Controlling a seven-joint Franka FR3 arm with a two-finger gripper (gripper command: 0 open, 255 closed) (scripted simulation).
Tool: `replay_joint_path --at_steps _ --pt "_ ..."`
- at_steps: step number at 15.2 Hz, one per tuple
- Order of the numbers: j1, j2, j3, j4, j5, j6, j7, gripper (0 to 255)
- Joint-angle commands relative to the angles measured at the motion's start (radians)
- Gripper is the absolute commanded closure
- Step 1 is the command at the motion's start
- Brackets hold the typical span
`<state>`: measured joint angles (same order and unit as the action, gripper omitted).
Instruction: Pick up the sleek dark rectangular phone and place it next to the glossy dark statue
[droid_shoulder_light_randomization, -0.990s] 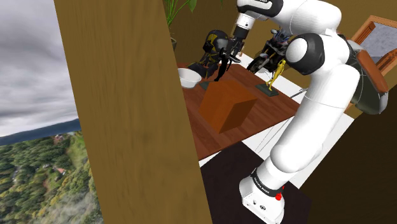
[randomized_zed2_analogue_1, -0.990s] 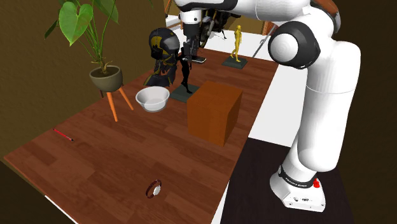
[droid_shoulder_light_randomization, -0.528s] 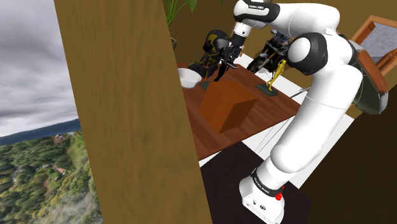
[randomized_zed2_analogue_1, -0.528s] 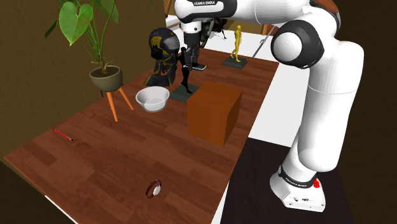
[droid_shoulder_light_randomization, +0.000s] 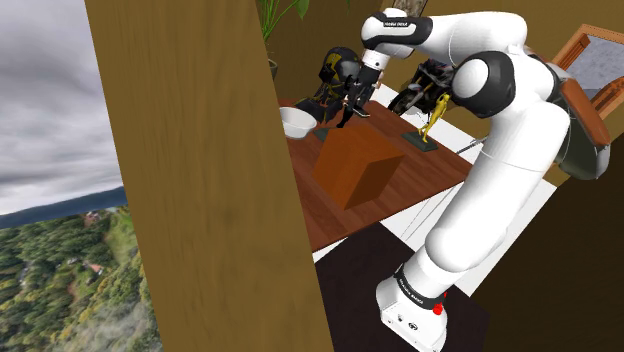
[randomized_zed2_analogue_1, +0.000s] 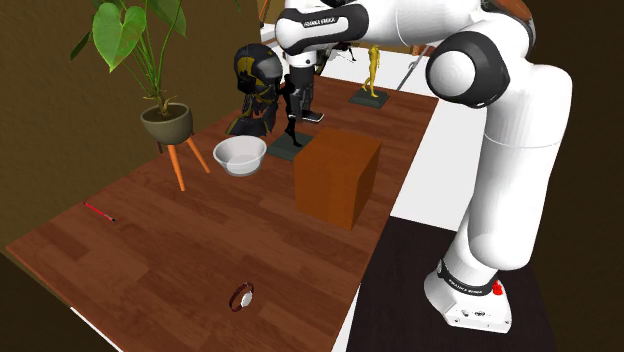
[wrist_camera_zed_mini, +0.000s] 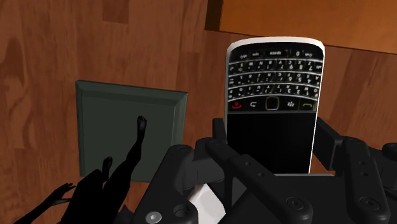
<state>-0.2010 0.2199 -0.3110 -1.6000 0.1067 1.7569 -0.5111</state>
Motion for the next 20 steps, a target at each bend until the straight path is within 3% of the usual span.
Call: replay_joint_path --at_steps 1,20 --pt "0.002 0.002 0.001 -0.025 0.001 0.028 0.0 255" --pt "0.001 0.061 0.01 -0.205 0.028 0.263 -0.025 255"
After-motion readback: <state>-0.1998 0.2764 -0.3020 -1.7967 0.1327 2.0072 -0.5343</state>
